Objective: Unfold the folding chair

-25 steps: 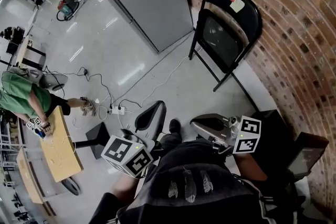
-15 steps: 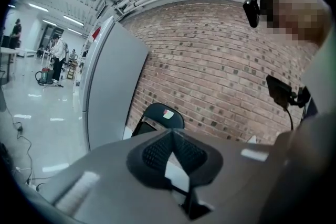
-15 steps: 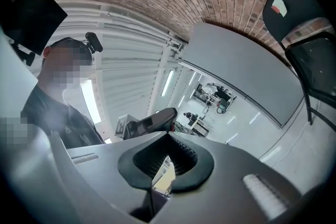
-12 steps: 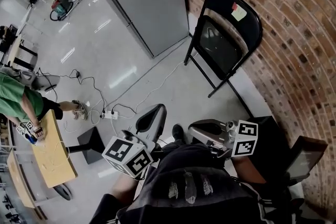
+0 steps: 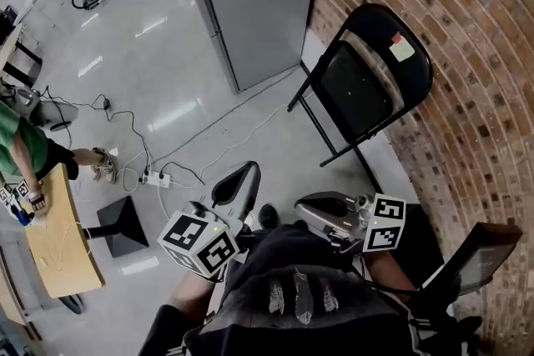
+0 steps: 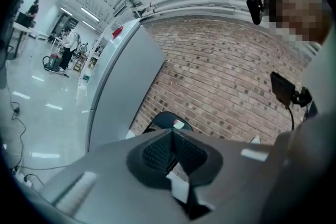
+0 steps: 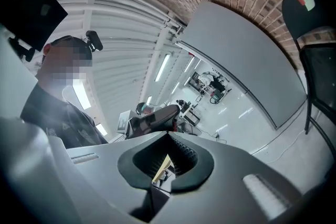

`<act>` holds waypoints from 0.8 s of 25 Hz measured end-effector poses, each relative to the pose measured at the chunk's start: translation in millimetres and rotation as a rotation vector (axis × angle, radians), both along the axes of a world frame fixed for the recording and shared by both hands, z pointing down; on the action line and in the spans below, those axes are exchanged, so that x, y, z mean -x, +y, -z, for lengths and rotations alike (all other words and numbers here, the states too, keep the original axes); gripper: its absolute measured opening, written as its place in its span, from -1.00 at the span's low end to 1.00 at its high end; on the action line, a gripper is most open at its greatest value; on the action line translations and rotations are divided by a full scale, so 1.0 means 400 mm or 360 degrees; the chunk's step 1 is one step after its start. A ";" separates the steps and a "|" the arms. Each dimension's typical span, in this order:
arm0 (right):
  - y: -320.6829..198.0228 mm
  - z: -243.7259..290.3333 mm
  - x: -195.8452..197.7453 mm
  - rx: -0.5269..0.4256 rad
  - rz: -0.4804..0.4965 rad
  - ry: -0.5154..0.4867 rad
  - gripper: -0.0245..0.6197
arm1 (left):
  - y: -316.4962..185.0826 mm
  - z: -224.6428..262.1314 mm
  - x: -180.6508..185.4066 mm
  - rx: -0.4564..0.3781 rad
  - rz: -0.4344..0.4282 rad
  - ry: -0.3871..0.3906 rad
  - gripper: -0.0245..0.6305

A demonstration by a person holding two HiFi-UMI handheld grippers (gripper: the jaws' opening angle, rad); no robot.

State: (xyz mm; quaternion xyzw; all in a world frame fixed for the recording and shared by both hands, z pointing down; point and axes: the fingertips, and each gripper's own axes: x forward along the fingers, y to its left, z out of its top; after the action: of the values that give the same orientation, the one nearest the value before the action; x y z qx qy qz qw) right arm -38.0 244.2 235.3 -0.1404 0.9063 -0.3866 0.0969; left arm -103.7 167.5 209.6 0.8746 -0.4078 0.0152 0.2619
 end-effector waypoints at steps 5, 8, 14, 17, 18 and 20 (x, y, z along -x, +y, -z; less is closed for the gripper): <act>-0.031 -0.019 0.068 -0.0004 -0.0064 0.0223 -0.92 | -0.049 -0.038 0.073 0.0048 -0.0020 0.0104 -0.92; -0.048 -0.028 0.092 0.0025 -0.0108 0.0286 -0.92 | -0.078 -0.056 0.107 0.0058 -0.0046 0.0140 -0.92; -0.070 -0.043 0.110 0.0099 -0.0129 0.0394 -0.92 | -0.113 -0.073 0.159 0.0070 -0.0020 0.0220 -0.92; -0.076 -0.045 0.137 0.0093 -0.0048 0.0456 -0.92 | -0.117 -0.071 0.180 0.0065 0.0013 0.0282 -0.92; -0.079 -0.044 0.142 0.0091 -0.0031 0.0469 -0.92 | -0.117 -0.071 0.186 0.0063 0.0026 0.0298 -0.92; -0.083 -0.042 0.147 0.0083 0.0007 0.0498 -0.92 | -0.116 -0.074 0.192 0.0064 0.0057 0.0316 -0.92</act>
State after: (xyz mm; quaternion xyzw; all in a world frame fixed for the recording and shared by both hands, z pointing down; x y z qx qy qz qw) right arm -96.9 210.9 252.2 -0.1993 0.9004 -0.3835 -0.0500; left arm -180.5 121.3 239.2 0.8588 -0.3951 -0.0680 0.3189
